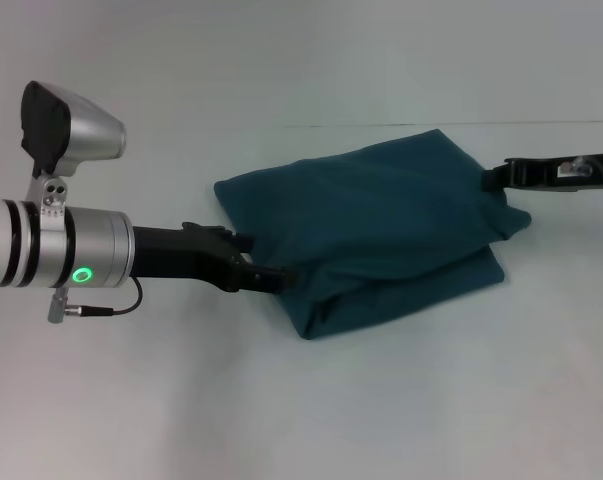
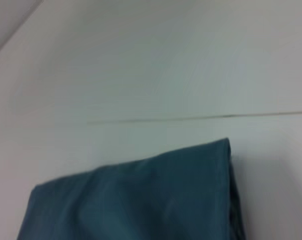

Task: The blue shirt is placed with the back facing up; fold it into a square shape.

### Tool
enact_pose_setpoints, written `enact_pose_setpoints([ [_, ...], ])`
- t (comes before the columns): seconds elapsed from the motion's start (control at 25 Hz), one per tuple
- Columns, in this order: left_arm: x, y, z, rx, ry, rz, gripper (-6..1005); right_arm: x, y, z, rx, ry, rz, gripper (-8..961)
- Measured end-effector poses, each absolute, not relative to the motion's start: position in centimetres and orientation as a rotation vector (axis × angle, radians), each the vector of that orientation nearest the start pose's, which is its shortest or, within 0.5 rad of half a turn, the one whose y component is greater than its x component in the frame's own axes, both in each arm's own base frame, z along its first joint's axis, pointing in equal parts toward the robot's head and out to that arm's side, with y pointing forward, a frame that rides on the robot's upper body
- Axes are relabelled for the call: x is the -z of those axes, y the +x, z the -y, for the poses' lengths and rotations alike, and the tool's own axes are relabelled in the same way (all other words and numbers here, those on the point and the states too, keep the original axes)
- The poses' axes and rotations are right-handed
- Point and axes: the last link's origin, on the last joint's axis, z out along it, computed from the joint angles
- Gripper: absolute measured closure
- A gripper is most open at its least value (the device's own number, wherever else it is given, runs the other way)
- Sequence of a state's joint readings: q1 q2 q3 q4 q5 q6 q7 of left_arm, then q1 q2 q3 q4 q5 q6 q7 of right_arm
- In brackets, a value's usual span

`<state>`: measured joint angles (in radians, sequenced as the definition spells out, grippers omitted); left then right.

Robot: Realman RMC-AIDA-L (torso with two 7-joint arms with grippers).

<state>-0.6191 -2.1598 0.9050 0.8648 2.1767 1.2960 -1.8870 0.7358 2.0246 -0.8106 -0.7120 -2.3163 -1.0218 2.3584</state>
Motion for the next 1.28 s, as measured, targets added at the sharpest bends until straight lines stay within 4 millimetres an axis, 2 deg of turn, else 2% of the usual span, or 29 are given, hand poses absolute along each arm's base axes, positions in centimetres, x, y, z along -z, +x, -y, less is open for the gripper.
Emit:
enact_pose_setpoints([
  [0.2,2.8,-21.9,-37.4,0.359,-2.667,0.913,66,-3.7,26.2,-43.5,-0.377,-2.085,-1.415,925],
  [0.4,2.9,-21.9,-37.4,0.360,-2.668,0.918,66,-4.2,27.0,-43.4,-0.356,-2.074,-1.410,907],
  [0.76,2.7,-22.1,-37.3,0.334,-2.658,0.975,66,-3.9,27.3,-43.9,-0.294,-2.079,-1.282,873],
  [0.96,1.2,-22.4,-37.9,0.370,-2.577,1.116,66,-3.8,27.2,-43.9,-0.239,-2.098,-1.233,854],
  [1.12,-0.1,-22.5,-38.7,0.409,-2.484,1.251,66,-5.0,26.9,-43.6,-0.241,-2.107,-1.205,839],
  [1.16,-1.2,-22.8,-39.6,0.434,-2.375,1.406,66,-5.4,26.8,-43.5,-0.245,-2.108,-1.197,835],
  [1.28,-1.7,-23.1,-40.4,0.429,-2.283,1.570,66,-7.0,25.9,-43.1,-0.262,-2.125,-1.147,716],
])
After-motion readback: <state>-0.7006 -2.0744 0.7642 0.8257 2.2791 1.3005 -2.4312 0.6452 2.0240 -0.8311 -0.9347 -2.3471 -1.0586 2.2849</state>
